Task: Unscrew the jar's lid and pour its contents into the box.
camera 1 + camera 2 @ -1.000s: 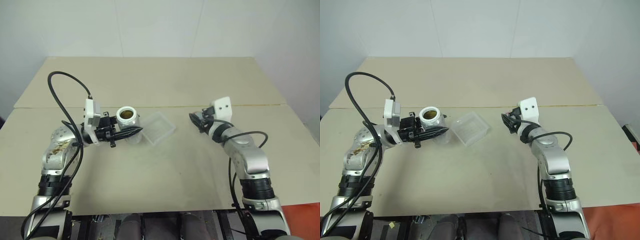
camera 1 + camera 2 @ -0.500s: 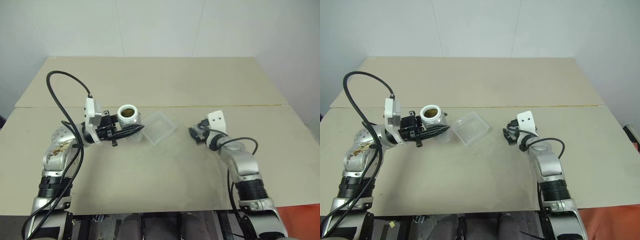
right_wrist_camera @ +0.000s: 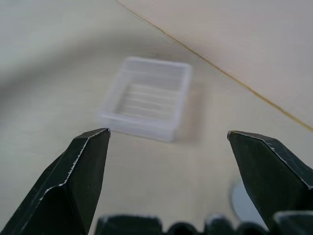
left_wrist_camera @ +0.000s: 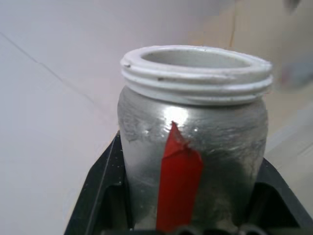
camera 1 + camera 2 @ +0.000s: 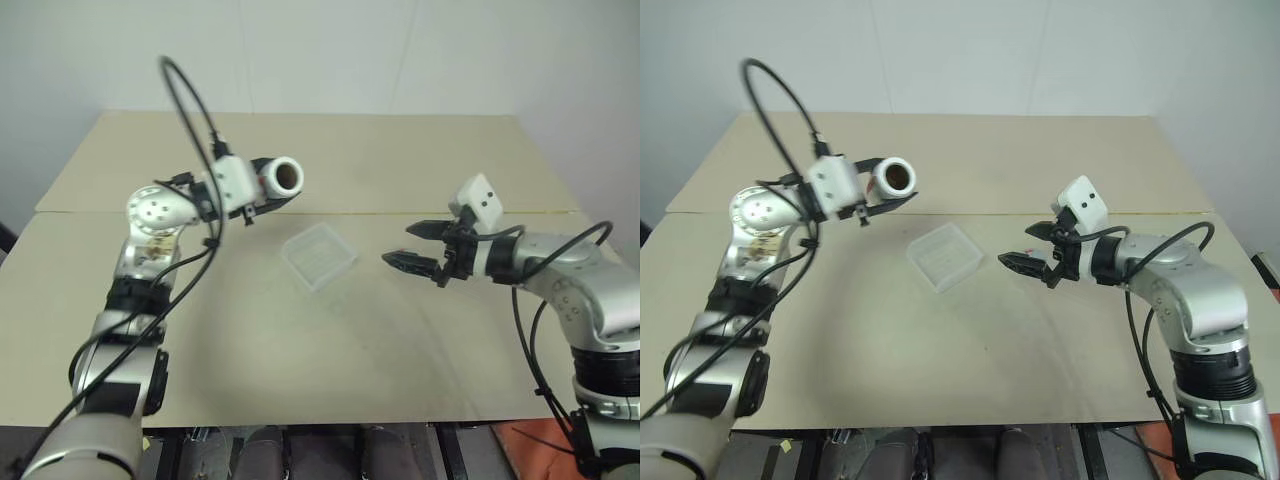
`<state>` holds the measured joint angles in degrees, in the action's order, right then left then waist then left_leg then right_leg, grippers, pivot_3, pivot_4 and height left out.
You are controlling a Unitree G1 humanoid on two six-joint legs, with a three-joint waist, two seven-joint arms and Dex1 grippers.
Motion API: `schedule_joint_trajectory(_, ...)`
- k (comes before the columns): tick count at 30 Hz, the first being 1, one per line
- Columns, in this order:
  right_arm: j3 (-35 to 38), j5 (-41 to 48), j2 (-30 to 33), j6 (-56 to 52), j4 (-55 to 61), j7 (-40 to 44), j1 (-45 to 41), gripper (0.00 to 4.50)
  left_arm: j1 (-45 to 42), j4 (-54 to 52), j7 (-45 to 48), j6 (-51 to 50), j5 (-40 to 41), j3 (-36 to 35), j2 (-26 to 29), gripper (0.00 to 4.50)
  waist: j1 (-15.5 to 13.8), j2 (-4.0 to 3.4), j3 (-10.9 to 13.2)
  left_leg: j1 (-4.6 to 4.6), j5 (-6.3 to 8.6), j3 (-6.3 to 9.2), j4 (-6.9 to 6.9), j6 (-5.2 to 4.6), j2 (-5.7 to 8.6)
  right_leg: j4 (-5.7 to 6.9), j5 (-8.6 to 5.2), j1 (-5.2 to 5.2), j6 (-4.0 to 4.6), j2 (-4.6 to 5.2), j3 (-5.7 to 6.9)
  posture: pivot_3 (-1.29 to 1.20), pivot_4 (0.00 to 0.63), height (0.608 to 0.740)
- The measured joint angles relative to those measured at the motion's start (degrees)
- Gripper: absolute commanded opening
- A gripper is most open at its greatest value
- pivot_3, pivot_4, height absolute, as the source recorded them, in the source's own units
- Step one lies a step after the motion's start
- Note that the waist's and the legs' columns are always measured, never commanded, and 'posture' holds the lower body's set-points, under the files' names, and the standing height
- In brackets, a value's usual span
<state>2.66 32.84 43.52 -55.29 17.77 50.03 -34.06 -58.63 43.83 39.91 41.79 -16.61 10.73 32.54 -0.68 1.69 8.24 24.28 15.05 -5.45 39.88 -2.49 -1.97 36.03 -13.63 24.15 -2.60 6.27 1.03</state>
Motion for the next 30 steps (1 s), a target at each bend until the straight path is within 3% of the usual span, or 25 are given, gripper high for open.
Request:
schedule_joint_trajectory(5,-2.25,2.08,1.44,-1.23,-1.56,3.91,-4.73,4.46,-16.45,7.59,-43.99,6.99,-42.02,23.89,4.44,1.94,-0.59,0.08,0.05,0.16,0.02,-0.08,0.06,-0.03,0.05,-0.09,0.05,0.02,-0.13,0.09,0.08,0.00,0.150,0.740)
schedule_joint_trajectory(7,-2.88,2.26,1.46,-1.31,-1.66,4.55,-5.88,4.46,-20.69,9.40,-58.54,5.89,-53.14,32.13,3.90,1.94,-0.93,0.08,0.05,0.16,0.04,-0.11,0.05,-0.07,0.05,-0.08,0.04,0.05,-0.15,0.13,0.08,0.00,0.150,0.740)
schedule_joint_trajectory(11,-2.99,2.52,1.28,-2.11,-1.92,4.22,-6.04,4.46,-21.15,12.74,-73.23,-0.77,-63.41,40.67,0.21,1.94,-1.11,0.08,0.06,0.39,-0.04,-0.11,0.17,0.07,0.03,0.04,0.03,0.26,-0.16,0.13,0.15,0.00,0.150,0.740)
schedule_joint_trajectory(15,-2.59,4.40,0.75,-3.25,-1.45,2.95,-6.05,4.46,-21.09,13.09,-79.46,-5.36,-69.56,46.93,-0.92,1.94,-1.00,0.09,0.06,0.43,-0.16,-0.13,0.19,0.28,0.02,0.05,0.03,0.31,-0.16,0.13,0.15,0.00,0.150,0.740)
schedule_joint_trajectory(18,-1.49,4.99,0.52,-4.01,-1.07,1.72,-6.08,4.46,-20.83,13.37,-81.38,-9.27,-70.93,47.87,-1.34,1.94,-1.00,0.10,0.06,0.43,-0.17,-0.12,0.20,0.29,0.02,0.08,0.03,0.31,-0.16,0.14,0.18,0.00,0.150,0.740)
schedule_joint_trajectory(25,-1.07,6.82,-0.54,-4.11,-0.24,-0.38,-6.22,4.46,-20.85,14.54,-81.89,-11.60,-70.41,48.13,-2.37,1.94,-1.04,0.10,0.06,0.44,-0.17,-0.11,0.26,0.28,0.03,0.08,0.03,0.28,-0.16,0.17,0.20,0.00,0.150,0.740)
schedule_joint_trajectory(30,-1.07,6.84,-0.59,-4.11,-0.23,-0.76,-6.22,4.46,-20.39,14.62,-80.27,-8.80,-65.70,46.51,-1.51,1.94,-1.00,0.10,0.06,0.43,-0.17,-0.11,0.27,0.29,0.02,0.10,0.03,0.28,-0.16,0.17,0.21,0.00,0.150,0.740)
